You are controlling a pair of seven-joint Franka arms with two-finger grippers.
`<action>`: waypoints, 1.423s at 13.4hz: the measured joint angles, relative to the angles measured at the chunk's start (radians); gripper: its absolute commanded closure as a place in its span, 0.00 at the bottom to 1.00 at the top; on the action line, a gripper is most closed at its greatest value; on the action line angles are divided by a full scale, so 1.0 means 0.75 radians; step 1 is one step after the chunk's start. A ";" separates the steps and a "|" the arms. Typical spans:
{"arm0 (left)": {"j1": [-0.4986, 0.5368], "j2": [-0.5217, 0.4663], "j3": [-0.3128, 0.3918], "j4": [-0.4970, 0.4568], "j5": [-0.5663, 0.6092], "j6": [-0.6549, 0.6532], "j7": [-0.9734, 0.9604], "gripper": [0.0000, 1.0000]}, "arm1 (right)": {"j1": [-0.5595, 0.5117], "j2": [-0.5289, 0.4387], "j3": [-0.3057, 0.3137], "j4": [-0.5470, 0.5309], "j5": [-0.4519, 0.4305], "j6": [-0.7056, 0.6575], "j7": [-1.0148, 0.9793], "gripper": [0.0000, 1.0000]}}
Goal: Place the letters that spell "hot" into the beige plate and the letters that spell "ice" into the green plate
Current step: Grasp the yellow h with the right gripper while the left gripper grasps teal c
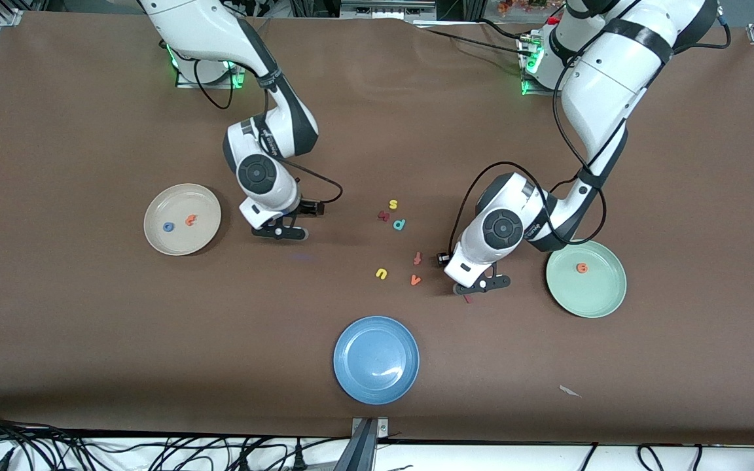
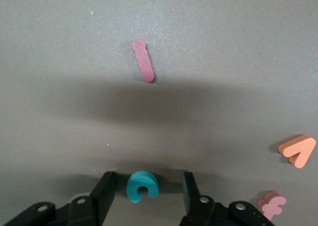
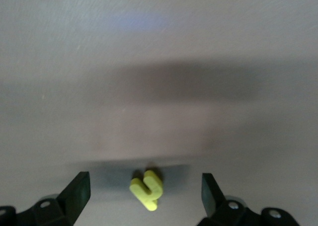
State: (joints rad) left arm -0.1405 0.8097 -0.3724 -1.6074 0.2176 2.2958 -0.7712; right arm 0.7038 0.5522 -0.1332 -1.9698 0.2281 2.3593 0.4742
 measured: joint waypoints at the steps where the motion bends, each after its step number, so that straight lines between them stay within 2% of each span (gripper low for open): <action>1: 0.000 -0.001 0.001 0.000 0.008 -0.003 -0.001 0.48 | 0.002 0.011 0.010 -0.002 0.000 0.013 -0.002 0.01; 2: -0.001 -0.001 0.001 -0.001 0.019 -0.004 -0.003 0.50 | 0.003 0.021 0.014 -0.006 0.000 0.023 -0.004 0.05; 4: -0.001 -0.002 0.001 -0.002 0.028 -0.008 -0.005 0.53 | 0.004 0.030 0.015 -0.008 0.000 0.036 -0.011 0.29; 5: -0.001 -0.004 0.001 -0.002 0.028 -0.010 -0.005 0.53 | 0.004 0.030 0.015 -0.008 0.000 0.042 -0.014 0.35; 8: -0.001 -0.005 0.001 -0.003 0.028 -0.015 -0.005 0.55 | 0.004 0.014 0.014 -0.008 0.000 0.046 -0.048 0.35; 9: -0.001 -0.005 0.001 -0.003 0.028 -0.016 -0.005 0.57 | 0.004 0.014 0.014 -0.010 0.000 0.046 -0.062 0.42; 10: -0.001 -0.005 0.001 -0.003 0.029 -0.016 -0.005 0.57 | 0.004 0.014 0.014 -0.010 0.000 0.046 -0.067 0.44; 13: -0.001 -0.006 0.001 -0.003 0.029 -0.020 -0.008 0.60 | 0.003 0.007 0.013 -0.016 0.000 0.047 -0.073 0.44; 16: -0.002 -0.007 0.001 -0.003 0.029 -0.021 -0.016 0.66 | 0.003 0.005 0.013 -0.018 0.000 0.047 -0.076 0.69; 19: -0.003 -0.010 0.001 -0.004 0.029 -0.025 -0.018 0.72 | 0.002 -0.007 0.009 -0.028 0.000 0.045 -0.078 0.69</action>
State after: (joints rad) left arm -0.1425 0.8025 -0.3714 -1.6107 0.2391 2.2768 -0.7847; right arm 0.7053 0.5472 -0.1266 -1.9907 0.2284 2.3930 0.4159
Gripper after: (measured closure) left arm 0.670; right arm 0.678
